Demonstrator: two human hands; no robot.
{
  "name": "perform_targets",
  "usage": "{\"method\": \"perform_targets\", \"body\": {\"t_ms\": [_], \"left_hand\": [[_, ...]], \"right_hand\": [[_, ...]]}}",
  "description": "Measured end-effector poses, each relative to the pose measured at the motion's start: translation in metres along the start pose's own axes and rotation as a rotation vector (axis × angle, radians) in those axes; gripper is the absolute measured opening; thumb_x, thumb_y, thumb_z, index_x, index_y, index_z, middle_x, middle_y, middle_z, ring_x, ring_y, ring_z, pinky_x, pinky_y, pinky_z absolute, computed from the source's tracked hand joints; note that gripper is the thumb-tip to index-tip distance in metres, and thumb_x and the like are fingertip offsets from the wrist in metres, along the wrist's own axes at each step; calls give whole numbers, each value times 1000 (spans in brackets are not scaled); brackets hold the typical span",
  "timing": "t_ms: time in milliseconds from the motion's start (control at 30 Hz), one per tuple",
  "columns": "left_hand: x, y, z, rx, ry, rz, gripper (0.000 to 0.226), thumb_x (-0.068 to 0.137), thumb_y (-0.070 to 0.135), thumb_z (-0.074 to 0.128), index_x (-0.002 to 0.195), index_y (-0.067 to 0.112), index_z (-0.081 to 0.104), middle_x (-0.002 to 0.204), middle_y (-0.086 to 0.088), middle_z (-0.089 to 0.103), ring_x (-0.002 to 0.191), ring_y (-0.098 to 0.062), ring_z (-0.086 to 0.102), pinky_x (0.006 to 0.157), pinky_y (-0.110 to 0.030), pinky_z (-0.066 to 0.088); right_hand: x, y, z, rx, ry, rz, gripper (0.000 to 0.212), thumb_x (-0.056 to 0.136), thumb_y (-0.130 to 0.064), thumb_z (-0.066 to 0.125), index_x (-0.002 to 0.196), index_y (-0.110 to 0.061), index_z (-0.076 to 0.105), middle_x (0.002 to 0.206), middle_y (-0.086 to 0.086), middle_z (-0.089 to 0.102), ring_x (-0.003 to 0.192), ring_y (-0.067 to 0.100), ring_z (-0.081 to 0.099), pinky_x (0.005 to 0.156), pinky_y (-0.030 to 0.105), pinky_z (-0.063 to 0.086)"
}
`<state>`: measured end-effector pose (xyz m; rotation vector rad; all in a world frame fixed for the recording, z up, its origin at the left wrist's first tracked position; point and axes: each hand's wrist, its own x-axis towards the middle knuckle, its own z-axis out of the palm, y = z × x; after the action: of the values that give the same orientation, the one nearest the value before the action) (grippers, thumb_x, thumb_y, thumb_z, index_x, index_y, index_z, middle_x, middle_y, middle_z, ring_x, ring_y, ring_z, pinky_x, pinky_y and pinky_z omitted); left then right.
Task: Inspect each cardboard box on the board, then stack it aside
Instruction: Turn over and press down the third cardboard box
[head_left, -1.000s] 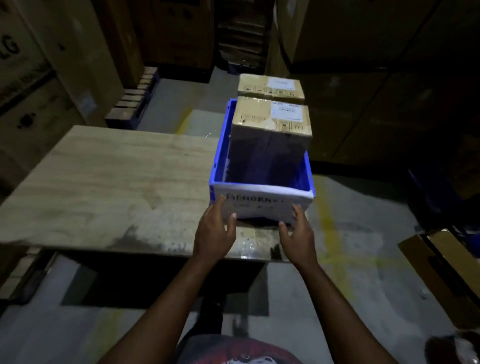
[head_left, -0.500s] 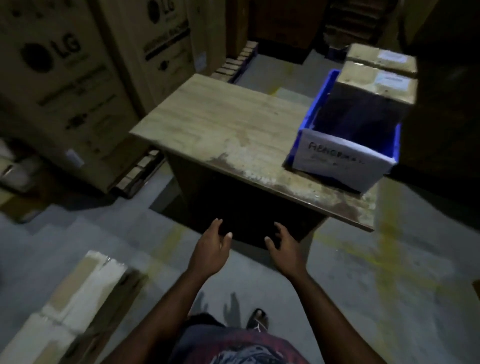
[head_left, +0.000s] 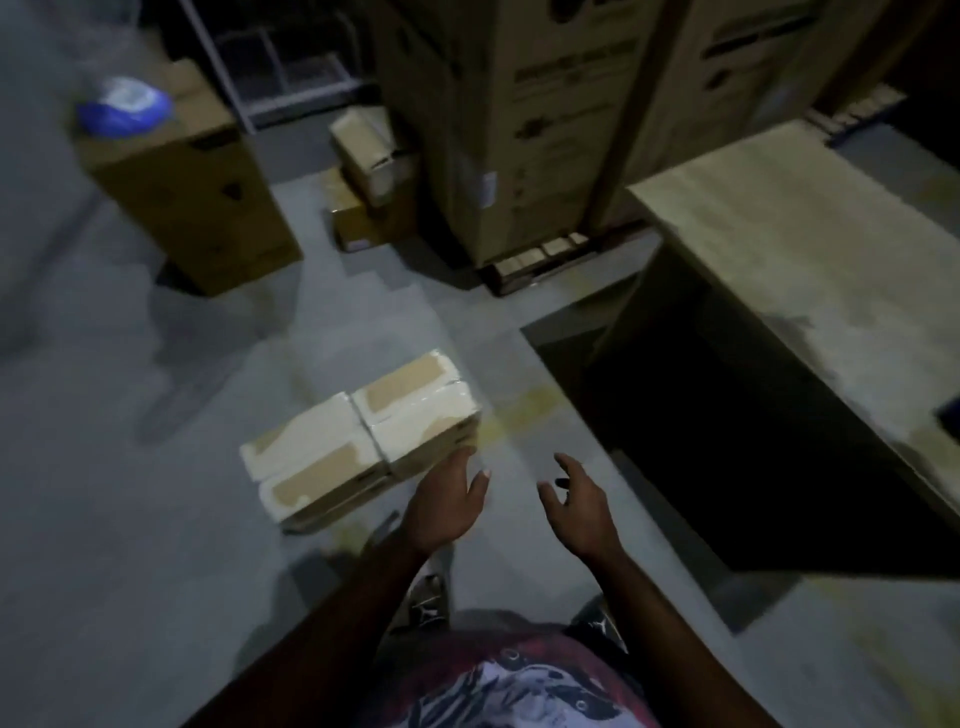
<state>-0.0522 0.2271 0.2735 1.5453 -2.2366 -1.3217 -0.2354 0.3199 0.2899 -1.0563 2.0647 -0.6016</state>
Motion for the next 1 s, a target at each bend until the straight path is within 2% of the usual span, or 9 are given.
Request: {"method": "perform_targets", "body": {"t_ms": [67,167,267,333,467,533,667,833,1000], "left_hand": [[-3,-33,-25,-33,35,-57,81,90,72,25,146,17,45,148,-3,50,136,-21,47,111,-40,39],[-5,-60,-52,-95,78,-150,67,93,59,34,140,15,51,141,-5,57,129,-23,52,106,-38,44],[3,-75,-68,-154,118,-253,50,98,46,45,133,13,55,124,-10,65,113,-30,62,90,-32,48],[14,-82,-77,-181,143,-297,43,101,38,50,136,12,53,127,-12,64,115,-32,60,89,-32,46],[48,-102,-93,-250,164,-396,61,94,59,40,138,17,50,133,-10,62,120,-30,59,96,-39,49],[68,-110,-103,-279,164,-462,61,94,57,43,137,14,50,132,-11,63,118,-30,61,94,-40,51],[114,-126,-118,-274,173,-580,44,101,27,54,139,6,51,128,-21,64,117,-35,61,92,-37,49],[178,-169,-103,-279,112,-695,40,102,27,52,134,3,53,127,-23,63,119,-37,59,93,-37,45],[230,-238,-63,-329,-38,-875,44,102,42,47,122,5,57,122,-21,64,114,-36,60,96,-38,45]], "right_hand": [[14,-34,25,-48,-54,-42,58,101,-31,56,151,-9,38,151,10,48,127,26,57,95,30,43],[44,-81,49,-96,-85,-85,58,100,-29,58,150,-6,39,148,13,52,126,29,58,97,31,44],[82,-118,64,-89,-73,-86,55,99,-25,60,148,-4,42,144,16,55,124,32,59,97,34,45],[110,-134,73,-41,-67,-56,53,99,-25,60,146,-4,44,143,17,55,122,33,60,98,35,45],[167,-155,96,84,-46,54,48,100,-24,59,142,-4,48,141,16,56,121,30,59,98,30,41],[195,-161,110,125,-57,93,46,99,-22,60,140,-4,51,140,15,57,122,28,57,95,24,37],[255,-161,136,118,-110,162,44,98,-22,61,138,-5,53,139,14,59,124,26,56,95,21,35],[330,-124,172,-9,-177,230,48,97,-25,63,139,-5,52,138,15,60,129,29,55,107,32,38],[391,-67,213,-144,-255,290,51,97,-27,63,141,-4,51,139,14,59,130,28,54,106,28,36]]}}
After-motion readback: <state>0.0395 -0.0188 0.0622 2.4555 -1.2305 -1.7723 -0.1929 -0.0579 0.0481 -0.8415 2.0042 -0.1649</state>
